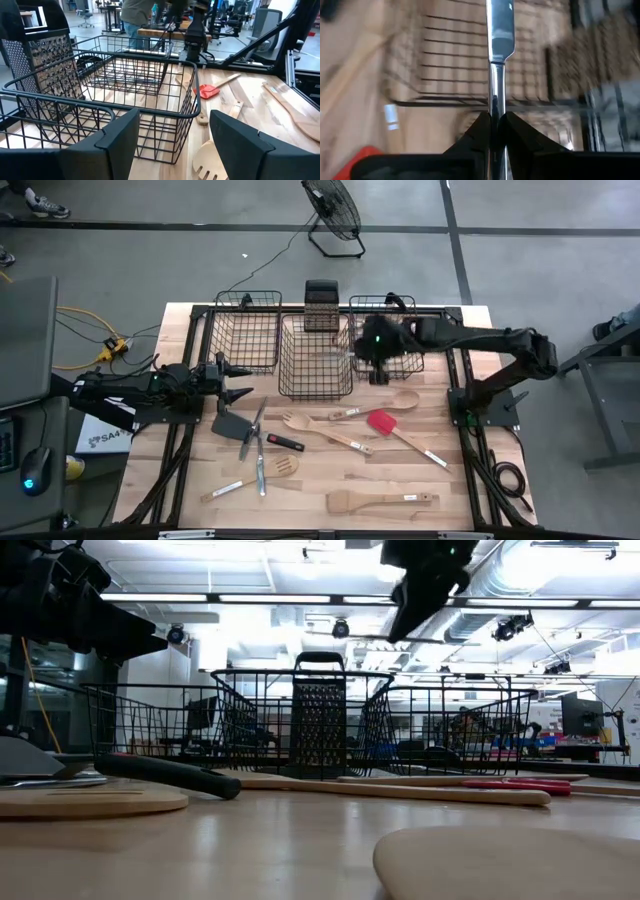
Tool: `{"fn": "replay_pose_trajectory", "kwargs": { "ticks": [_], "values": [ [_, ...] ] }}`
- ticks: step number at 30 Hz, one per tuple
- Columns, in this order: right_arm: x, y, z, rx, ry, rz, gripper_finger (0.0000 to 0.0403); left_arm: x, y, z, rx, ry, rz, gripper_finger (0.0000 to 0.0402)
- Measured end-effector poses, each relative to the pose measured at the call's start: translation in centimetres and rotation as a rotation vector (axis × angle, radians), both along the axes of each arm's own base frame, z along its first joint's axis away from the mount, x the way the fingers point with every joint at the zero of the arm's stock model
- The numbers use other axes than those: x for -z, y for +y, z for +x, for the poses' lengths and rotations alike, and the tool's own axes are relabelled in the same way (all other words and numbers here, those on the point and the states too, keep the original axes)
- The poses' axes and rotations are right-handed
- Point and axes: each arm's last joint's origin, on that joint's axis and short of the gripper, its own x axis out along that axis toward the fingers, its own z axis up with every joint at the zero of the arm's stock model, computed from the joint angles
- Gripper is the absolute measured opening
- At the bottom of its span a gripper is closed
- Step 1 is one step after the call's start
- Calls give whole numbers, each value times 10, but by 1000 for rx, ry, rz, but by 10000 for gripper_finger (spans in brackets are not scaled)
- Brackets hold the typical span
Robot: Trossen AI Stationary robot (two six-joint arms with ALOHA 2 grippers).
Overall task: Pick & Place Kitchen Items
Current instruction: Put the silver table knife into the right wire basket
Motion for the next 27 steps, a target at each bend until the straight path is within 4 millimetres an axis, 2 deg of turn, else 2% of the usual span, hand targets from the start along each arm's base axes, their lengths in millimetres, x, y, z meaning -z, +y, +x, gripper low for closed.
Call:
{"fn": "replay_pose_trajectory", "kwargs": {
  "ticks": [5, 8, 14, 19, 27],
  "values": [
    [2, -35, -15, 190, 11, 84, 32, 0, 0, 0, 0, 0, 0, 237],
    [11, -51, -27, 310, 10, 133, 32, 0, 0, 0, 0, 0, 0, 237],
    [32, -73, -61, 496, -44, 205, 32, 0, 0, 0, -1, 0, 0, 237],
    [46, -92, -78, 664, -95, 226, 32, 0, 0, 0, -1, 0, 0, 237],
    [75, -107, -78, 828, -151, 298, 32, 0, 0, 0, -1, 1, 0, 237]
  ]
}}
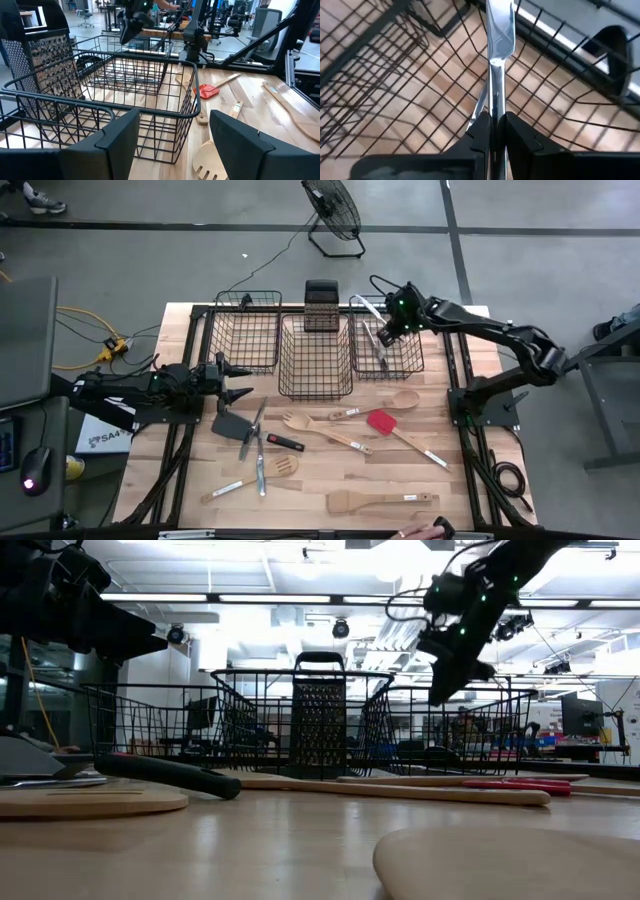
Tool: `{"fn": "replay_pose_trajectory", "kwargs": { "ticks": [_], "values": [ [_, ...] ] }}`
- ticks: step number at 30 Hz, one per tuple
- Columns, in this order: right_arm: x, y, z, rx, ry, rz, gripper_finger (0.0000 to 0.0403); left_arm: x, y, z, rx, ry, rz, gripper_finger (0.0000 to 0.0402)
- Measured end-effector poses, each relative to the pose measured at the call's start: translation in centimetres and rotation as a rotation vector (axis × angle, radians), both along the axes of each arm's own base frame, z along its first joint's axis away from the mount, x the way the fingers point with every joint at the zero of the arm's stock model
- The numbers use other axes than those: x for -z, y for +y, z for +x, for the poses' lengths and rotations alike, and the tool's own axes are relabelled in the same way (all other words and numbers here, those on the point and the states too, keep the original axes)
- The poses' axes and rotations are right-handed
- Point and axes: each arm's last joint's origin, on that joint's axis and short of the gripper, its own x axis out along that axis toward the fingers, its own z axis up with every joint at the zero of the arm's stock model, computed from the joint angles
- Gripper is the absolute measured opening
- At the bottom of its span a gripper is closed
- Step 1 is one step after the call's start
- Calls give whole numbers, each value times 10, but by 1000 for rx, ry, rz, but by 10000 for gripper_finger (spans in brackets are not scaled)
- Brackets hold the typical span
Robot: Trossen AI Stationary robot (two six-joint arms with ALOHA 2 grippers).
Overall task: Pick & Place Kitchen Items
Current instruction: Put the silver table knife into the right wire basket
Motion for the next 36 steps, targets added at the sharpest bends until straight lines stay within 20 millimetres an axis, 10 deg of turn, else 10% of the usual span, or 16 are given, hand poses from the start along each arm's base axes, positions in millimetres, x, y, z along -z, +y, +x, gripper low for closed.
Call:
{"fn": "replay_pose_trajectory", "kwargs": {
  "ticks": [17, 36],
  "values": [
    [54, 8, -8, 100, 1, 98, 31, 0, 0, 0, 0, 0, 0, 237],
    [56, 11, -10, 168, 59, 89, 64, 0, 0, 0, 0, 0, 0, 237]
  ]
}}
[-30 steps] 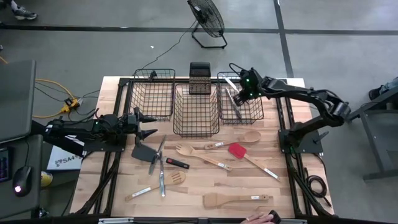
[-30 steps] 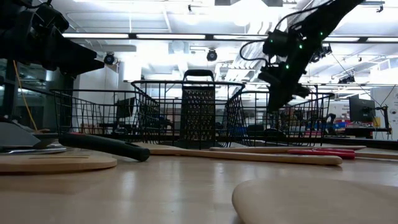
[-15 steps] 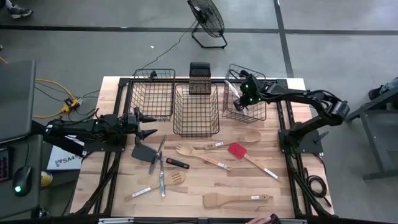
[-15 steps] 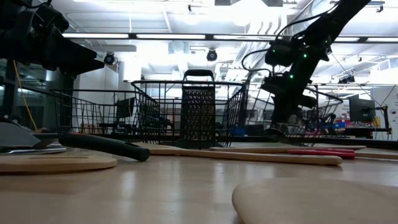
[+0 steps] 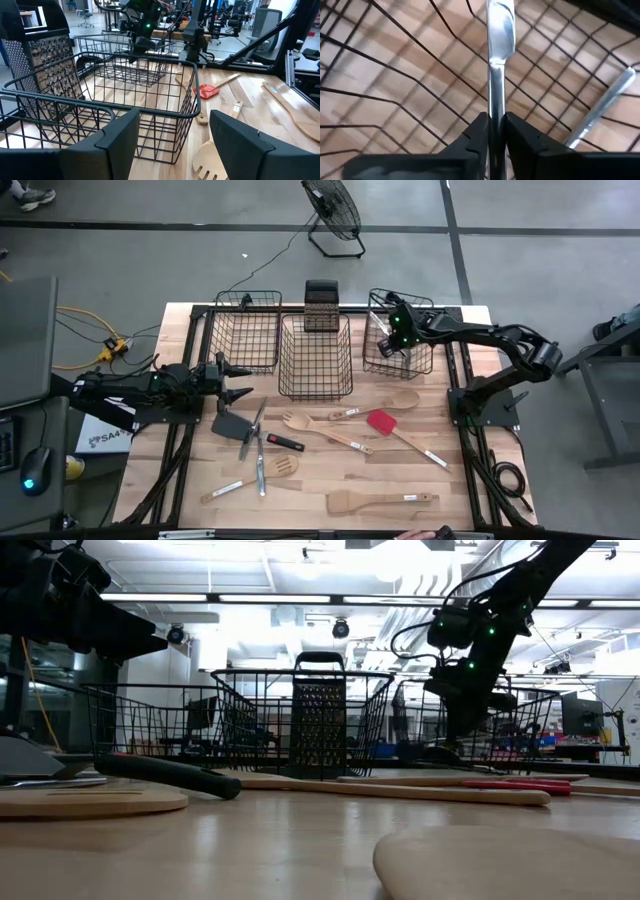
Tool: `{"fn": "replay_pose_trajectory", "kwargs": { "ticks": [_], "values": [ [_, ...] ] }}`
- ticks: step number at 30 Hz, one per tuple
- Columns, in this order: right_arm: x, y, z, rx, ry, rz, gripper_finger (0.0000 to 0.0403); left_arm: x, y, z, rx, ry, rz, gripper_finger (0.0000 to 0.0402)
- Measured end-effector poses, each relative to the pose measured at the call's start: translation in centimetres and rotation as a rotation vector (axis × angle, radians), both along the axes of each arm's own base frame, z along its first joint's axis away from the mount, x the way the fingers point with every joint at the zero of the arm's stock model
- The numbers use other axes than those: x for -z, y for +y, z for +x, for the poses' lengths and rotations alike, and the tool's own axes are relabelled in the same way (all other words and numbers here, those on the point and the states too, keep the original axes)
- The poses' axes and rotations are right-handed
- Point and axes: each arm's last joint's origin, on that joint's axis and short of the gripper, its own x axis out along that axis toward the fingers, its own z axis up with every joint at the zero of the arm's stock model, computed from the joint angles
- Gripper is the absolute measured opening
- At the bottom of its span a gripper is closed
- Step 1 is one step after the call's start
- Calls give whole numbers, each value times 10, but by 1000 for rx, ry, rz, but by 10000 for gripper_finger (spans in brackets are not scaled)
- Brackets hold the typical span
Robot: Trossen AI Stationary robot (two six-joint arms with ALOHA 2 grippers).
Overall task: Pick & Place Kitchen Items
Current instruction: Put the silver table knife into the right wire basket, then put the orange silicone spatula into the middle wire basket
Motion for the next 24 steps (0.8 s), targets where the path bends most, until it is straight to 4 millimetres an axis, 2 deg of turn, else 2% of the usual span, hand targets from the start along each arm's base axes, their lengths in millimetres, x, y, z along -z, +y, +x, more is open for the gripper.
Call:
{"fn": "replay_pose_trajectory", "kwargs": {
  "ticks": [3, 7, 12, 18, 24],
  "values": [
    [-1, 0, 0, 1, 1, -5, 101, 0, 0, 0, 0, 0, 0, 237],
    [-1, 0, 0, -21, 9, -9, 123, 0, 0, 0, 0, -1, 0, 237],
    [-4, 2, 1, -58, 19, -24, 126, 0, 0, 0, 0, 0, 0, 237],
    [-23, 4, -2, -81, 6, -62, 127, 0, 0, 0, 0, 0, 0, 237],
    [-41, 17, -10, -132, 1, -94, 127, 0, 0, 0, 0, 0, 0, 237]
  ]
}}
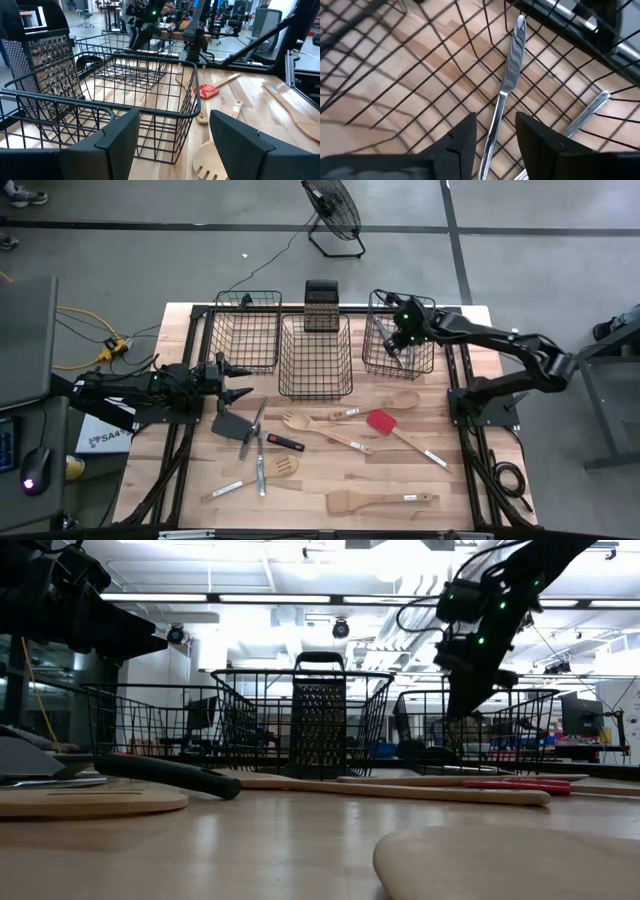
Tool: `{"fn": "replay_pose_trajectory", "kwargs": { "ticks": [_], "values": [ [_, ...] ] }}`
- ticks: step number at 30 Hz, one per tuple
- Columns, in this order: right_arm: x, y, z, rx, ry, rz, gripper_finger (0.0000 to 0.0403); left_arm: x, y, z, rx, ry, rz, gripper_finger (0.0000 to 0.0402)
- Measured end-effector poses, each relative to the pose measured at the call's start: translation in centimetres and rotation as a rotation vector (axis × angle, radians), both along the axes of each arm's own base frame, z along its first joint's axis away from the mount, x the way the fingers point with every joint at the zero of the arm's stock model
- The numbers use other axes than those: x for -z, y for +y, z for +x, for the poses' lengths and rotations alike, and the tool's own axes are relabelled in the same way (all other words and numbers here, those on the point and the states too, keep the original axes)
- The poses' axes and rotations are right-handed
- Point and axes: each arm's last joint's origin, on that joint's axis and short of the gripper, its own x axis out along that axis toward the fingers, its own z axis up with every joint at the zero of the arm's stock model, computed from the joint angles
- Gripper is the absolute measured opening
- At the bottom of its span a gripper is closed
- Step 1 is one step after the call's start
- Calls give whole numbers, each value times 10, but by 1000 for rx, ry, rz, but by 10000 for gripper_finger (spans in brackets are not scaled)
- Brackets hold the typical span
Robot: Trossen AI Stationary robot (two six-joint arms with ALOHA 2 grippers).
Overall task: Pick & Place Kitchen Items
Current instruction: Put the orange silicone spatula into the middle wire basket
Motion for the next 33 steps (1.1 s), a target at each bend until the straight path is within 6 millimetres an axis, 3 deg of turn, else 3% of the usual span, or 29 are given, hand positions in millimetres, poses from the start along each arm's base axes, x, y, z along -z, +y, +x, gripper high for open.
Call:
{"fn": "replay_pose_trajectory", "kwargs": {
  "ticks": [9, 20, 26, 33],
  "values": [
    [-26, 29, -1, -146, -39, -117, 128, 0, 0, 0, 0, 0, 0, 237],
    [-45, 81, 9, -592, -66, -248, 128, 0, 0, 0, 0, 0, 0, 237],
    [-39, 109, 11, -813, -151, -251, 128, 0, 0, 0, 0, 0, 0, 237],
    [-28, 130, 2, -922, -242, -318, 128, 0, 0, 0, 1, -1, 0, 237]
  ]
}}
